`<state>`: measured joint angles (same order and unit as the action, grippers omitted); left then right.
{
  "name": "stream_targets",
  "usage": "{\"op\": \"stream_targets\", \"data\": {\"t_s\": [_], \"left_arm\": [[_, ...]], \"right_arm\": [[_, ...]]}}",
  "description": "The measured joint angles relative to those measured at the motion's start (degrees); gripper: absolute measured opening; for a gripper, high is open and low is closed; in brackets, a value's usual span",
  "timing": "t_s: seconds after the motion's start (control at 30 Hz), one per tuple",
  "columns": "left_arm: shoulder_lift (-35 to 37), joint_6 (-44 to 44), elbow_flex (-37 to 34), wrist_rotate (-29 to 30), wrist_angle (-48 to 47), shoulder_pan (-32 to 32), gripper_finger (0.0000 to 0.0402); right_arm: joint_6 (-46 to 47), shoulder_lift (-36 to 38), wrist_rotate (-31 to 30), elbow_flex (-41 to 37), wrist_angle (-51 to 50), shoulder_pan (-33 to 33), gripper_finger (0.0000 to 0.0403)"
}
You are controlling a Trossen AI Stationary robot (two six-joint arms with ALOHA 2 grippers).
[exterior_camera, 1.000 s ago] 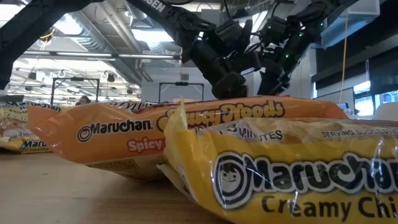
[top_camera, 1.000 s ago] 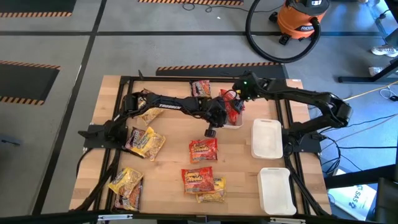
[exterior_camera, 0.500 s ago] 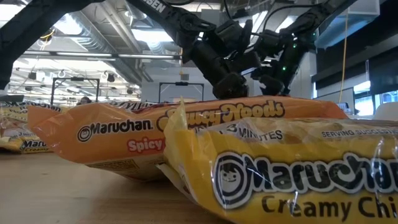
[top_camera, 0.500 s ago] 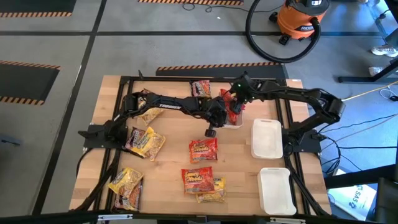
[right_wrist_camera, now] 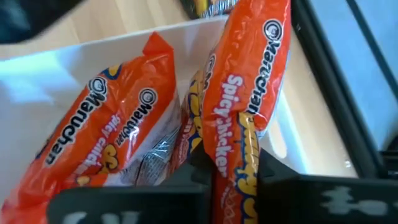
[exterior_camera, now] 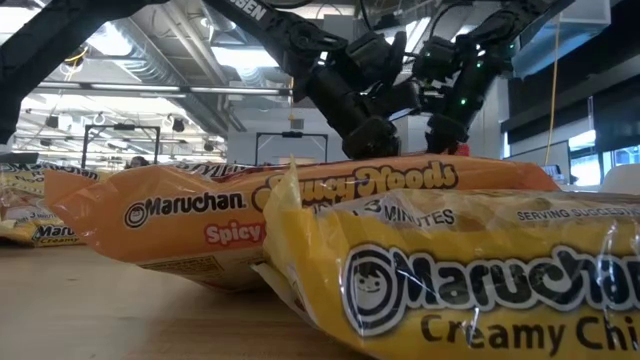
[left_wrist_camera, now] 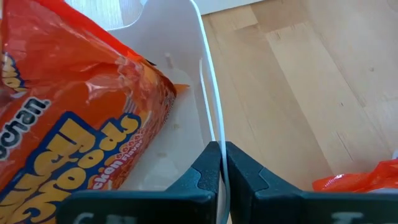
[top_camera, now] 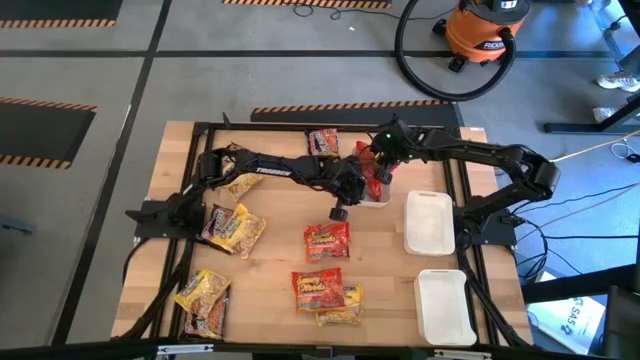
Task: Sort Maruchan noodles
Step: Adjust the orange noodle pack in the white bin
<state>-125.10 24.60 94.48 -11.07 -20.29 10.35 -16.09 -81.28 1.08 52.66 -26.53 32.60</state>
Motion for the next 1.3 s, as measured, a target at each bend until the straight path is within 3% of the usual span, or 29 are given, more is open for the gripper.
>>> {"op": "stream_targets", "data": {"t_s": [0.13,0.57,0.93,1.3], "left_arm": [[0.0,0.0,0.0,0.0,0.0,0.0,0.0007],[0.0,0.0,0.0,0.0,0.0,0.0,0.0005],[0.0,0.2,0.0,-0.5,0.0,0.0,0.0005],[0.0,1.2,0.0,-0.5,0.0,0.1,0.0006]], "right_arm": [[-2.6,2.7,0.0,0.0,-0.1,0.0,0.0006],[-14.9,9.0,0.0,0.0,-0.1,0.0,0.0005],[-24.7,9.1,1.5,0.0,1.6,0.2,0.0007],[-26.3,5.8,1.6,0.0,-0.1,2.7,0.0007]]}}
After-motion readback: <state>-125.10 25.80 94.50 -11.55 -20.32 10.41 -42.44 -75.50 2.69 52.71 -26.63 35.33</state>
